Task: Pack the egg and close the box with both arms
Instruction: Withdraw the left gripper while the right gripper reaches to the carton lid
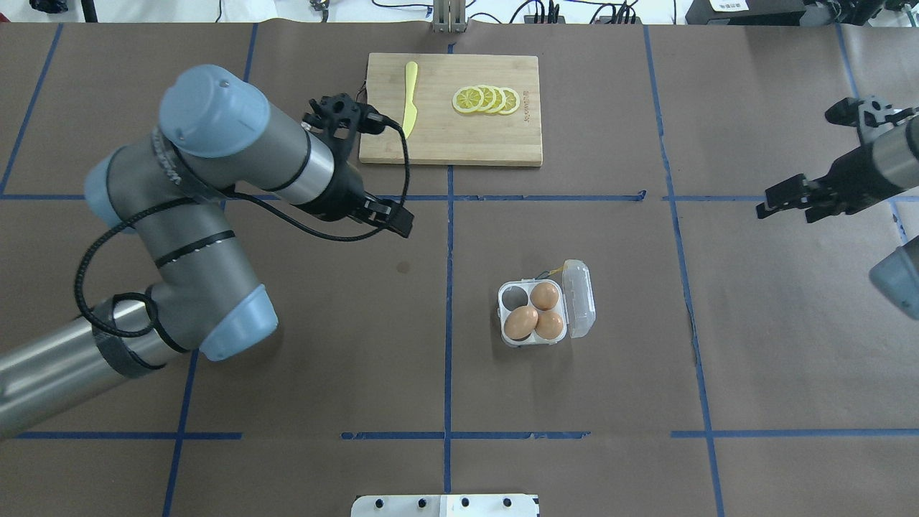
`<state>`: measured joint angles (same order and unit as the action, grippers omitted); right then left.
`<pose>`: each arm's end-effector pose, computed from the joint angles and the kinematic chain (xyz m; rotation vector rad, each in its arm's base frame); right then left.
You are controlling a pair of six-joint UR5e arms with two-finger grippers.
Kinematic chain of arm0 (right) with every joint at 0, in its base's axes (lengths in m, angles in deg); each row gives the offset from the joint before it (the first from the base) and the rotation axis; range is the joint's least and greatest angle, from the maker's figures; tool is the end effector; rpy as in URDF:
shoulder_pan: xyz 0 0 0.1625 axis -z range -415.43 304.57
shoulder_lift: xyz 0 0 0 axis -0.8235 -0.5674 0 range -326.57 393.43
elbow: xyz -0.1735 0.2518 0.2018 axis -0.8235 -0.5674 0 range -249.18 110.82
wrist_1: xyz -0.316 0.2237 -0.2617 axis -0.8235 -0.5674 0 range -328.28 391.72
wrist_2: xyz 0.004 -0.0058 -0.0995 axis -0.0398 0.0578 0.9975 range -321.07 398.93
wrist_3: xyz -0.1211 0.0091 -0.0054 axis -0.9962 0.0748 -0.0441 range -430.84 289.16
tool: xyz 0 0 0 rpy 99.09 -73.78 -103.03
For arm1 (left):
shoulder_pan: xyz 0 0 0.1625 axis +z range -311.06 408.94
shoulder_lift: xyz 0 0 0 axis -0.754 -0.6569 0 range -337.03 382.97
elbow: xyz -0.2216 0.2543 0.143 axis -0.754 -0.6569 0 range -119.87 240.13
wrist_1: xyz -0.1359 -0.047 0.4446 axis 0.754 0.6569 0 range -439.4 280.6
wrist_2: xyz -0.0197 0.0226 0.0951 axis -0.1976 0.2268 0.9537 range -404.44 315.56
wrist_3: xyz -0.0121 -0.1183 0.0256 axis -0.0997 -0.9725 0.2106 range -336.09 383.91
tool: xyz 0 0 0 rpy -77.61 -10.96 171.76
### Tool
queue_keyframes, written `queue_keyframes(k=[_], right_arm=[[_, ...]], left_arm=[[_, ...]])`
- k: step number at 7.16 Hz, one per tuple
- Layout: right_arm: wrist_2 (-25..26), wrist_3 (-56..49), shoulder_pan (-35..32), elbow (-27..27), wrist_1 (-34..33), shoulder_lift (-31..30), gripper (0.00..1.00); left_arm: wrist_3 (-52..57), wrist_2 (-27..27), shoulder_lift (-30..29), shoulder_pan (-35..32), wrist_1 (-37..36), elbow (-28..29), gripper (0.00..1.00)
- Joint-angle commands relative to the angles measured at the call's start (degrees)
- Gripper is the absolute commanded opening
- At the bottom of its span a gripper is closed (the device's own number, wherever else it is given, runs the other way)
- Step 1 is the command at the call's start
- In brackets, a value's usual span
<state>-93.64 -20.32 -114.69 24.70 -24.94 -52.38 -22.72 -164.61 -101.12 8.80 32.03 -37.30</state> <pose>-0.2650 -0.5455 0.4661 0.0601 -0.9839 0.0485 0.4730 -0.4934 0.1281 0.3624 1.1157 0.3388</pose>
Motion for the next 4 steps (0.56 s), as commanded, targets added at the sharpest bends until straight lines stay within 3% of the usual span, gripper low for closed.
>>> queue_keyframes(k=[1,4], right_arm=[[10.18,18.59,12.97,7.17,3.57,-0.50,1.00],[21.44,29.26,25.22,11.59,2.87,0.20,1.00]], left_arm=[[7.41,-2.96,3.49,-5.29,0.02,-0.48,0.84],[10.59,-2.88,4.56,-6.01,0.11,0.57,0.84]])
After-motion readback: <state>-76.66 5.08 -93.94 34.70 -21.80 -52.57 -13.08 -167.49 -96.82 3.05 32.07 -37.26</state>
